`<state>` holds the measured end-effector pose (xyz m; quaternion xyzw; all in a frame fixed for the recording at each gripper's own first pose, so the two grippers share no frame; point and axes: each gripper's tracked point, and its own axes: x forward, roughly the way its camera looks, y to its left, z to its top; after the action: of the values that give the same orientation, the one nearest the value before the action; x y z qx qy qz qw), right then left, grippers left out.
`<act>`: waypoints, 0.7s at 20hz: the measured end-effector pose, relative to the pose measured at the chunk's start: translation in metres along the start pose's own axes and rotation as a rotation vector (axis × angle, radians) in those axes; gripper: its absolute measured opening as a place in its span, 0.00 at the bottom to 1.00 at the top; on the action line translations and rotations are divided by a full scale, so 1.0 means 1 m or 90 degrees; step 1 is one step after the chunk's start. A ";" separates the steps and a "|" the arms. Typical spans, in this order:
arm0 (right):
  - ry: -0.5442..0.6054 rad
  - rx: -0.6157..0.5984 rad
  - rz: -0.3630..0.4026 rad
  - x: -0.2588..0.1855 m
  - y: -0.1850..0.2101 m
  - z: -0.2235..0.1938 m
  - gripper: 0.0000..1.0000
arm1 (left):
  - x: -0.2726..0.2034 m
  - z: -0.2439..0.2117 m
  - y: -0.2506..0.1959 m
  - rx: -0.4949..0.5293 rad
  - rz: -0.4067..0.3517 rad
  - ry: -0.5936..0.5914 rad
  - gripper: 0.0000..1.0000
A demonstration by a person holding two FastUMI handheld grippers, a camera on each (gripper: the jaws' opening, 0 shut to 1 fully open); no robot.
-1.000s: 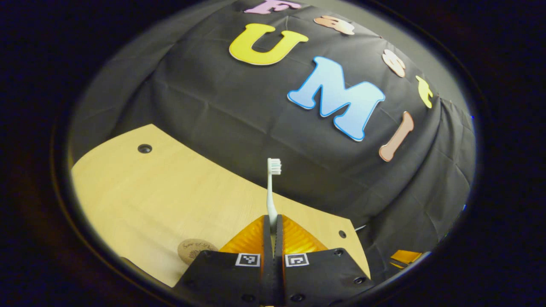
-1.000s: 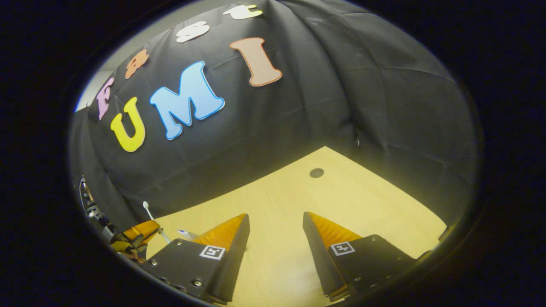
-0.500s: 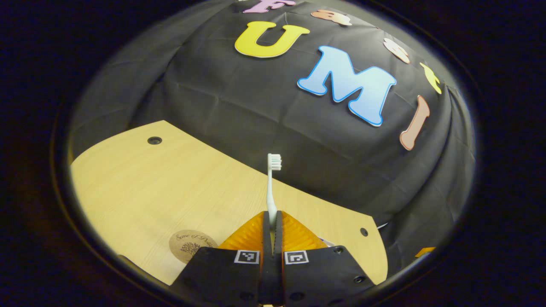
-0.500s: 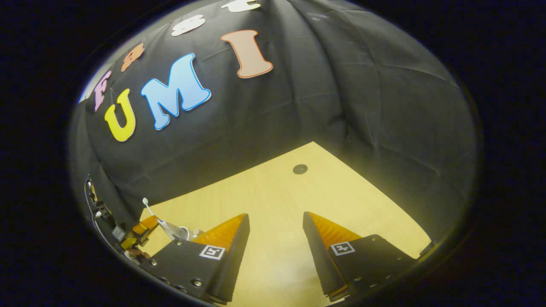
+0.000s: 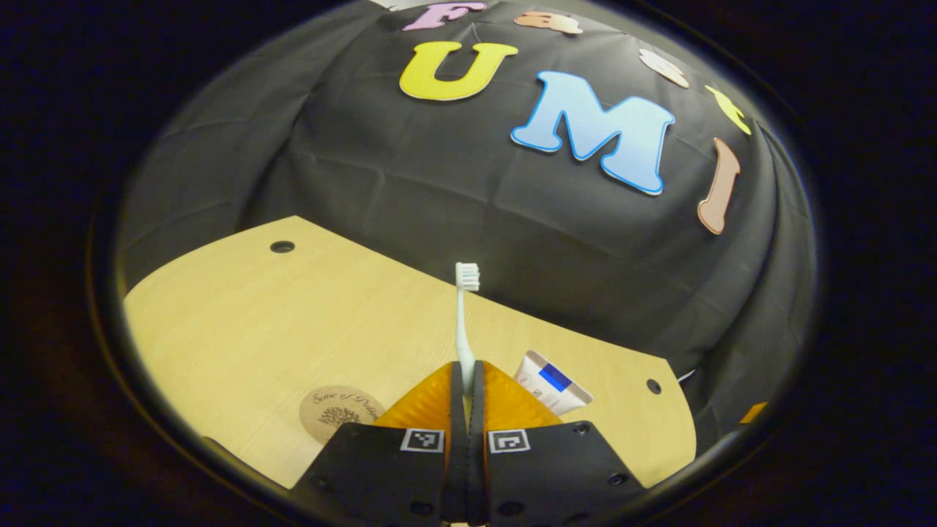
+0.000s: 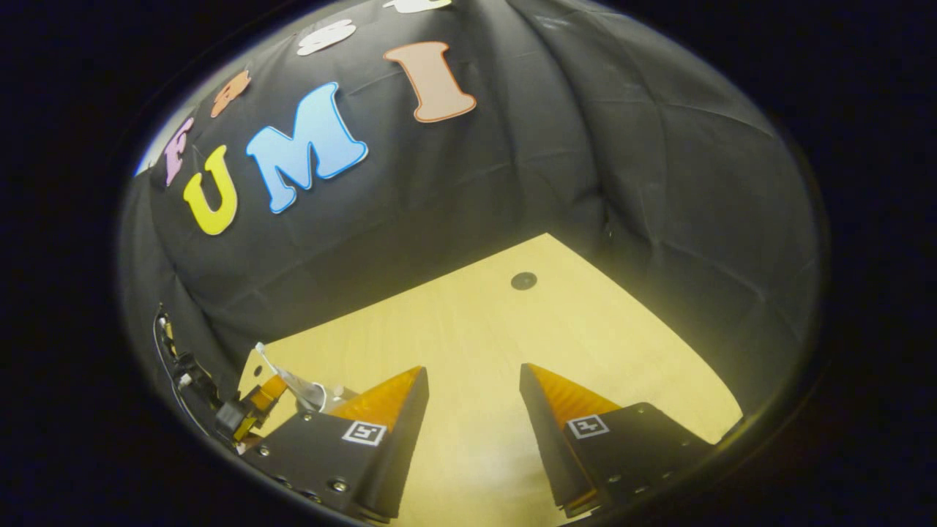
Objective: Put the toothbrush and toothpaste on the desktop into the cup, then pick up the cup and place it on the coaster on the desktop.
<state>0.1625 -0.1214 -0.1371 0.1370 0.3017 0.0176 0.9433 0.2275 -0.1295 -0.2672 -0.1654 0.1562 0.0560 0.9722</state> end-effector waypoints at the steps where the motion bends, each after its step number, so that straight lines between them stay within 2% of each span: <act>1: 0.003 0.000 0.003 0.002 0.002 -0.001 0.74 | 0.000 -0.002 -0.005 0.008 -0.010 0.000 0.11; 2: 0.004 0.000 0.004 0.004 0.003 -0.001 0.74 | -0.003 -0.005 -0.005 0.022 -0.007 0.006 0.17; 3: 0.004 0.001 0.006 0.003 0.004 -0.001 0.74 | -0.004 -0.007 -0.003 0.032 -0.005 0.008 0.17; 4: 0.005 0.002 0.008 0.004 0.007 -0.002 0.75 | -0.008 -0.006 -0.006 0.037 -0.015 0.010 0.24; 5: 0.005 0.003 0.010 0.006 0.008 -0.002 0.74 | -0.012 -0.006 -0.008 0.042 -0.023 0.010 0.23; 6: 0.007 0.003 0.011 0.006 0.010 -0.004 0.74 | -0.017 -0.008 -0.010 0.051 -0.026 0.013 0.55; 7: 0.007 0.003 0.014 0.006 0.013 -0.004 0.75 | -0.021 -0.008 -0.008 0.068 -0.020 0.010 0.55; 8: 0.007 0.003 0.015 0.008 0.016 -0.005 0.74 | -0.024 -0.006 -0.008 0.080 -0.023 0.007 0.41; 12: 0.007 0.007 0.032 0.009 0.029 -0.007 0.74 | -0.047 0.013 -0.002 0.096 -0.028 -0.019 0.87; 14: 0.011 0.005 0.044 0.010 0.037 -0.009 0.74 | -0.058 0.025 0.005 0.100 -0.028 -0.031 0.93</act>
<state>0.1673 -0.0824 -0.1396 0.1507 0.3048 0.0500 0.9391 0.1791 -0.1196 -0.2281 -0.0904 0.1326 0.0265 0.9867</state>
